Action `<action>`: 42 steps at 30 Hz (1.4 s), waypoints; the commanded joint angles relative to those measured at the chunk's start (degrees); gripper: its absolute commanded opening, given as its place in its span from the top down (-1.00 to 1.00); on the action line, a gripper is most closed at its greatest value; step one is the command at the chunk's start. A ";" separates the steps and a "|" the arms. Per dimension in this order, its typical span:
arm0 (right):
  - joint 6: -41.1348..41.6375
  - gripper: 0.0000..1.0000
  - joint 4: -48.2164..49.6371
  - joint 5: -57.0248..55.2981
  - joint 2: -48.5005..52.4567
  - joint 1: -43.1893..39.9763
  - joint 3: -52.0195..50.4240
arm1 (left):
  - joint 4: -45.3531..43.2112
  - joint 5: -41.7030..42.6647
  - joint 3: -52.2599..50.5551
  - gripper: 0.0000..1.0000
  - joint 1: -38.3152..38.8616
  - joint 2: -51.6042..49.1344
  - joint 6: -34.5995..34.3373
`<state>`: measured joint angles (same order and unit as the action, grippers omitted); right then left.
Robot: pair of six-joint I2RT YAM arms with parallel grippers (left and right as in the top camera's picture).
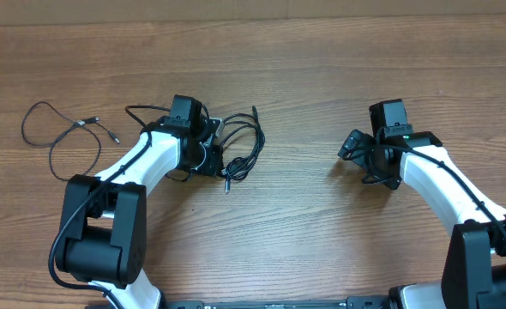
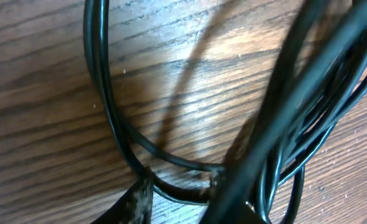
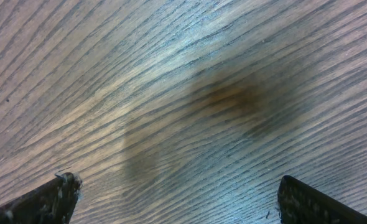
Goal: Untangle cables
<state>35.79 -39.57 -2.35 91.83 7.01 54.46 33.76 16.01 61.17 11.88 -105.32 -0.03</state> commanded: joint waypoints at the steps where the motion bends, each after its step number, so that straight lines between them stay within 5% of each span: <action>1: -0.28 -1.00 0.33 -0.37 -0.52 -0.11 0.09 | 1.92 1.09 -0.15 0.16 -0.28 0.46 -0.22; 13: -0.28 -0.99 0.33 -0.37 -0.52 -0.11 0.09 | 11.13 3.89 11.76 0.18 -0.22 2.38 -2.71; 16: -0.28 -1.00 0.33 -0.37 -0.52 -0.11 0.09 | 11.74 4.28 11.74 0.88 0.26 2.36 -6.97; 18: -0.28 -1.00 0.33 -0.37 -0.52 -0.11 0.09 | 12.55 4.61 11.74 0.92 2.03 2.36 -6.73; 30: -0.28 -1.00 0.33 -0.37 -0.52 -0.11 0.09 | 14.69 -14.29 10.32 0.78 10.71 2.25 -7.58; 35: -0.28 -1.00 0.33 -0.37 -0.52 -0.11 0.09 | 21.03 -21.66 14.23 0.42 9.57 2.27 -8.90; 42: -0.28 -1.00 0.33 -0.37 -0.52 -0.11 0.09 | 25.22 -7.58 22.91 0.25 10.45 2.27 -8.76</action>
<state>35.75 -39.57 -2.35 91.83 7.01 54.46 58.78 0.27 81.25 21.67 -104.25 -8.27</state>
